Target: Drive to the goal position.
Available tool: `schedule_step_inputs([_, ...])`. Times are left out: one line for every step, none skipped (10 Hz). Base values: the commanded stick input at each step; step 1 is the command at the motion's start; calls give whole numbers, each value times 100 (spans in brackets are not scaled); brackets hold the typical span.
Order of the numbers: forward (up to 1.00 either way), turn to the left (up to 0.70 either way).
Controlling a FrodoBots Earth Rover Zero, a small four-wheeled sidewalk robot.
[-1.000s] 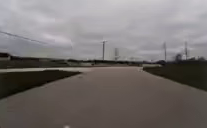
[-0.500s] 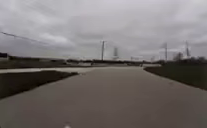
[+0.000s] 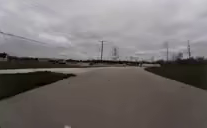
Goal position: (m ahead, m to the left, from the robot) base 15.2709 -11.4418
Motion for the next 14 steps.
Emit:
schedule_step_inputs([100, 0])
schedule_step_inputs([100, 0])
schedule_step_inputs([100, 0])
schedule_step_inputs([100, -23])
schedule_step_inputs([100, -40])
schedule_step_inputs([100, -40])
schedule_step_inputs([100, 0])
schedule_step_inputs([100, 0])
schedule_step_inputs([100, 0])
schedule_step_inputs([100, 0])
schedule_step_inputs([100, 0])
schedule_step_inputs([100, 0])
schedule_step_inputs([100, 0])
schedule_step_inputs([100, 0])
